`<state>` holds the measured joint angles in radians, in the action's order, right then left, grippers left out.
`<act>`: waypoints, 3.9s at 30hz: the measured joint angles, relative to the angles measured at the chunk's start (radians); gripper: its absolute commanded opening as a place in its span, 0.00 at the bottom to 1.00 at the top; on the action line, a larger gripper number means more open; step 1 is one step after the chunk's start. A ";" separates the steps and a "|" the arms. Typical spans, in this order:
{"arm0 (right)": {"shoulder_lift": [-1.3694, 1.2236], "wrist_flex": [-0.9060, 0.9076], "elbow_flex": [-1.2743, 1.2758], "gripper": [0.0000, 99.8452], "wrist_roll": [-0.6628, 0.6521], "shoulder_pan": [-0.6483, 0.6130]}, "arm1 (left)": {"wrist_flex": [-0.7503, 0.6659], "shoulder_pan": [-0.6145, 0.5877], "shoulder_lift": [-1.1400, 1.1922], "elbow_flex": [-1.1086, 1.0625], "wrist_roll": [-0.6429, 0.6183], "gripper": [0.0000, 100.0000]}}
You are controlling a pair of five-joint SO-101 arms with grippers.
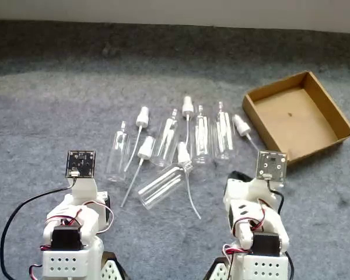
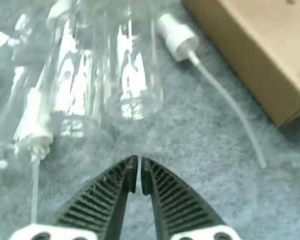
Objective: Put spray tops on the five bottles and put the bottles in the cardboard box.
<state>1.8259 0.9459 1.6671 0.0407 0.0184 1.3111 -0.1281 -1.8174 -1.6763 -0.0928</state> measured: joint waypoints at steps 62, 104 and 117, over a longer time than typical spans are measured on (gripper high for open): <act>-2.395 0.606 -2.337 0.25 -0.129 -0.167 | 0.000 0.000 0.000 0.000 0.000 0.01; -2.780 0.799 -2.699 0.25 -0.052 -0.201 | 0.000 0.000 0.000 0.000 0.000 0.01; -2.820 0.789 -2.702 0.25 -0.052 -0.199 | 0.000 0.000 0.000 0.000 0.000 0.01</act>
<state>-0.9943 1.7346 -1.0349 -0.0115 -0.1811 1.3111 -0.1281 -1.8174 -1.6763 -0.0928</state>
